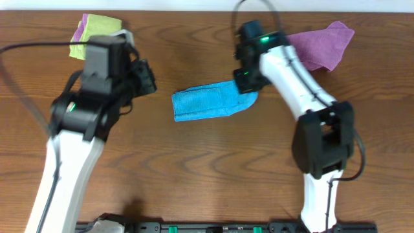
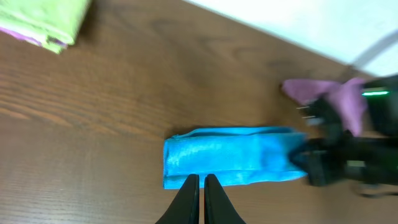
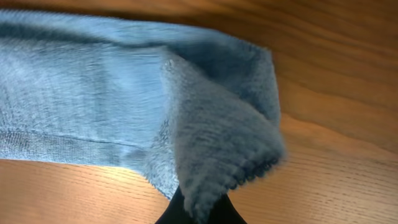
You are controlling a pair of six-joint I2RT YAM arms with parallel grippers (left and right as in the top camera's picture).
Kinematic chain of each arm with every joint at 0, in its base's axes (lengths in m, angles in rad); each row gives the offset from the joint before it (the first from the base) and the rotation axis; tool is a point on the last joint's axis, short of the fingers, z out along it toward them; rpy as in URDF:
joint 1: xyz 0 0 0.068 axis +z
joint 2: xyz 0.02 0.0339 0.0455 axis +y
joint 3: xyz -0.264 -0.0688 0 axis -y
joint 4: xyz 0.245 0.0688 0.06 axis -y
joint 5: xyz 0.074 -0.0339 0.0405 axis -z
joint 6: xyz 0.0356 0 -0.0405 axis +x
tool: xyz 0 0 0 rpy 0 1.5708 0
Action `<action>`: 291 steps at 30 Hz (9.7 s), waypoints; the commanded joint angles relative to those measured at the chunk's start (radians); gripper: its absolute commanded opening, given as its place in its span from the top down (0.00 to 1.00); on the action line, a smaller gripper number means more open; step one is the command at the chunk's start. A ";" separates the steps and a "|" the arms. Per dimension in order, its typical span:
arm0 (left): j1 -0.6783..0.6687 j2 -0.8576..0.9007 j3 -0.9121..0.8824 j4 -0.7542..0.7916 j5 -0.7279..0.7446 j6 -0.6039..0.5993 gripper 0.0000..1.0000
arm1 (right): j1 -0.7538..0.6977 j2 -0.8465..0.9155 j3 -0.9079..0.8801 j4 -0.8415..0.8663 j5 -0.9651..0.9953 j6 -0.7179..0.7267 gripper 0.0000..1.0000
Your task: Fold the cloth
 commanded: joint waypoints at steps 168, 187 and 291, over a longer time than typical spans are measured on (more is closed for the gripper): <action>0.170 0.610 -0.435 0.552 0.439 -0.105 0.11 | 0.034 0.142 -0.214 0.508 -0.562 -0.010 0.99; 0.170 0.610 -0.435 0.538 0.460 -0.106 0.94 | 0.058 0.142 -0.209 0.505 -0.561 0.027 0.99; 0.663 0.712 0.057 0.956 0.555 -0.790 0.05 | -0.070 0.133 0.201 0.002 -0.500 -0.283 0.99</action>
